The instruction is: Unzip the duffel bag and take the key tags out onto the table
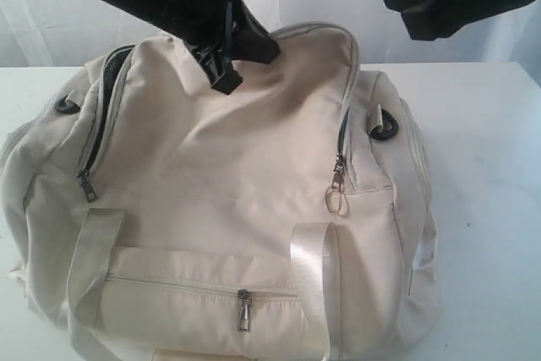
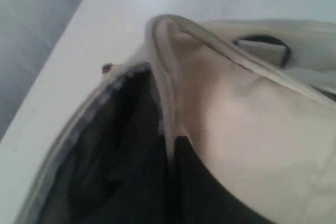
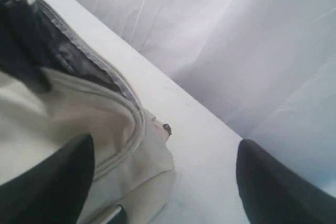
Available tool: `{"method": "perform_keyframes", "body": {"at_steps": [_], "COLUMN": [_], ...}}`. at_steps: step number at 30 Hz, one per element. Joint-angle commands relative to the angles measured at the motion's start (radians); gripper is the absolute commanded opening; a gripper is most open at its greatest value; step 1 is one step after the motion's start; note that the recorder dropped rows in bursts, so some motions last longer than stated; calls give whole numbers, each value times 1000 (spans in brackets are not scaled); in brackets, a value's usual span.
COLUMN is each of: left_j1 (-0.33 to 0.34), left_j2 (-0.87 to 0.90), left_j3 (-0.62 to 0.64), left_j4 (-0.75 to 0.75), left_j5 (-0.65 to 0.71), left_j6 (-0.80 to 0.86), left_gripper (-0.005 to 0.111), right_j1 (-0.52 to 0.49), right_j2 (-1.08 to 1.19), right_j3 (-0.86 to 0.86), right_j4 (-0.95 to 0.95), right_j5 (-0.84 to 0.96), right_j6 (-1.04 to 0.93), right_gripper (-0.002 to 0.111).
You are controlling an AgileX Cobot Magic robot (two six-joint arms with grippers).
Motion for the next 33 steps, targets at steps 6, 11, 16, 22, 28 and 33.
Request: {"method": "perform_keyframes", "body": {"at_steps": [6,11,16,22,28,33], "left_j1": [0,0,0,-25,-60,-123], "left_j2": [-115,-157,-188,-234,-260,-284], "left_j3": [-8,-8,-5,65,205,341], "left_j4": [161,124,-9,-19,-21,-26], "left_j5": [409,538,609,609,609,609], "left_j6": [-205,-253,-265,-315,-369,-369], "left_gripper": [0,0,0,0,0,0], "right_j1": [-1,-1,-1,-1,-1,-1], "right_j2": [-6,-6,-6,-6,-6,-6], "right_j3": [2,2,2,2,2,2], "right_j4": [-24,-24,-22,-17,-12,6], "right_j5": [-43,-43,-43,-33,-22,-12], "right_j6": [23,25,55,72,80,100], "right_gripper": [70,70,70,70,70,70]}}
